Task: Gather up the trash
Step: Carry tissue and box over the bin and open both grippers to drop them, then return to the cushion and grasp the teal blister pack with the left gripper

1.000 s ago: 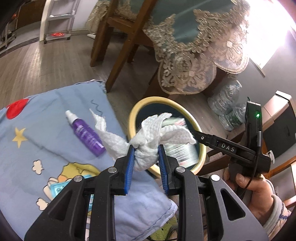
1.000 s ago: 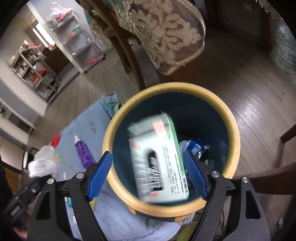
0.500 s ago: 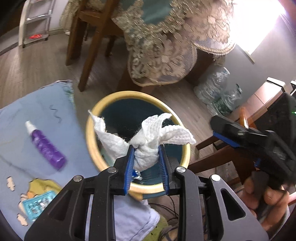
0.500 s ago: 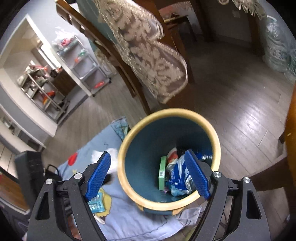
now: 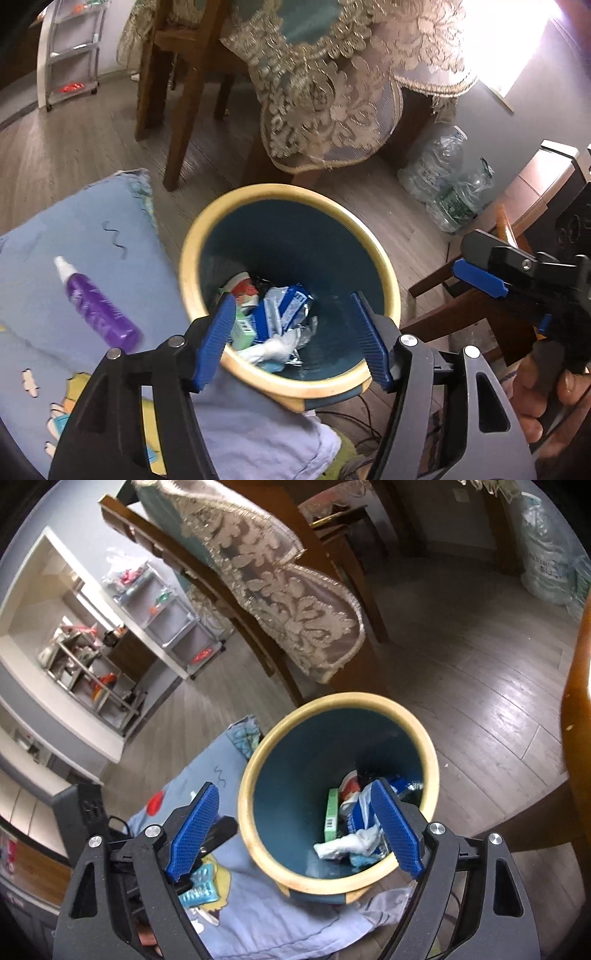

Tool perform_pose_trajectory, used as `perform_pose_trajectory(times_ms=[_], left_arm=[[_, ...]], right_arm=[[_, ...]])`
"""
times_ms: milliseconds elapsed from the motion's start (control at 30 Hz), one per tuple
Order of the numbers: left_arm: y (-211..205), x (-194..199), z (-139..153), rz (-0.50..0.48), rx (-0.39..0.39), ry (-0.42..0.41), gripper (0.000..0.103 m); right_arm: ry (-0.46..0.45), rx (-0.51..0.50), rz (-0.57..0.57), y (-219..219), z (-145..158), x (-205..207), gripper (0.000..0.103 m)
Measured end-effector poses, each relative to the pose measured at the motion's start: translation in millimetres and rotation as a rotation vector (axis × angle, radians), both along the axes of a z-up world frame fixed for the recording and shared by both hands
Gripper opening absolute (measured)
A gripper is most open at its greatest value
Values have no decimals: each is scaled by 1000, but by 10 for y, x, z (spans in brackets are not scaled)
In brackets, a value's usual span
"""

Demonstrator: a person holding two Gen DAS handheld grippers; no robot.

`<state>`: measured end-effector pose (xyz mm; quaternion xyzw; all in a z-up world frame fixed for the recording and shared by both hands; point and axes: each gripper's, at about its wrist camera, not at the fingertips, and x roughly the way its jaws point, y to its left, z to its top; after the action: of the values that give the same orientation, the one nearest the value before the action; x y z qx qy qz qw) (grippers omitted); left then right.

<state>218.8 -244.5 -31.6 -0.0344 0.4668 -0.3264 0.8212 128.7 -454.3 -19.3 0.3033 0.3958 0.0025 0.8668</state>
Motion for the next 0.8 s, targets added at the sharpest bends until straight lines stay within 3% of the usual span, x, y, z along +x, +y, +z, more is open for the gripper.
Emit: perform_pose_trajectory(times_ms=[167,800], left_arm=[[228,-36,15,35,31,-16,71],[1516,-235,-192,184,153,19,74]], right_arm=[[0,-18,37,120,-6,26,85],[8,-50,168,631,-44,149,85]])
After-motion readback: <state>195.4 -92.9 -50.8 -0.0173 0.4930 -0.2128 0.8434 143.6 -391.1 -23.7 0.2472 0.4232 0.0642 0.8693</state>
